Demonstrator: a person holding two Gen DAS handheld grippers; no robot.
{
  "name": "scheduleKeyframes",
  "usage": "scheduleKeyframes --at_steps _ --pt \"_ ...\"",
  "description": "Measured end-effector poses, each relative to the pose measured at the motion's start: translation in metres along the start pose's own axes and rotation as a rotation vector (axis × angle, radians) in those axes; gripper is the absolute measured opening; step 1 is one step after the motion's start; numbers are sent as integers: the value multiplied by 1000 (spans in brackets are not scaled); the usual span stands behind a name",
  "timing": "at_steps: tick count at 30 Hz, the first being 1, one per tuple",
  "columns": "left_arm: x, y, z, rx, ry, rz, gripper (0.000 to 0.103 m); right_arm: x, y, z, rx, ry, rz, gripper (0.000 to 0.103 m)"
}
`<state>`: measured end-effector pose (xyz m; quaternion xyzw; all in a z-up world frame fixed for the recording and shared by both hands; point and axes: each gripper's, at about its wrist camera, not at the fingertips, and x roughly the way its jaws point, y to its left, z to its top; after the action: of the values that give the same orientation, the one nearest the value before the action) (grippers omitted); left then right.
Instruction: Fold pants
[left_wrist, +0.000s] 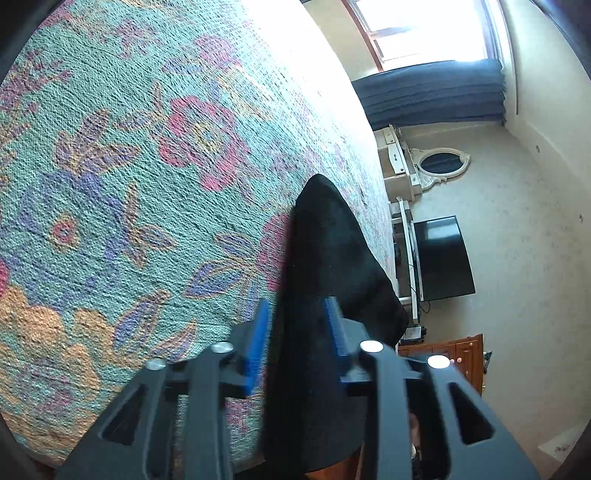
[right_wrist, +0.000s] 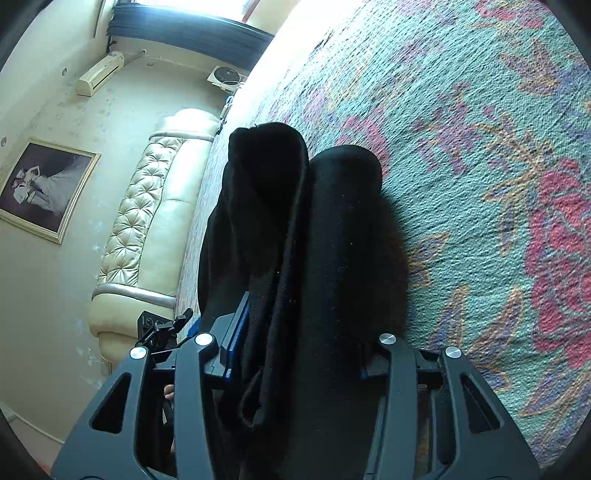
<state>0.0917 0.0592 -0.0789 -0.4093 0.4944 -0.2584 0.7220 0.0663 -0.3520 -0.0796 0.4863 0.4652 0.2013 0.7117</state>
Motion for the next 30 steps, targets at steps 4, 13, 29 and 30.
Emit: scheduleKeyframes --at_steps 4,13,29,30 --pt "16 -12 -1 35 53 -41 74 -6 -7 2 30 13 44 52" --pt "65 -46 -12 247 190 91 27 5 1 1 -42 46 -10 54" --pt "13 -30 4 188 134 101 24 52 43 -17 -94 102 -11 47" --pt "11 -31 3 207 135 93 26 54 44 -17 -88 103 -15 54"
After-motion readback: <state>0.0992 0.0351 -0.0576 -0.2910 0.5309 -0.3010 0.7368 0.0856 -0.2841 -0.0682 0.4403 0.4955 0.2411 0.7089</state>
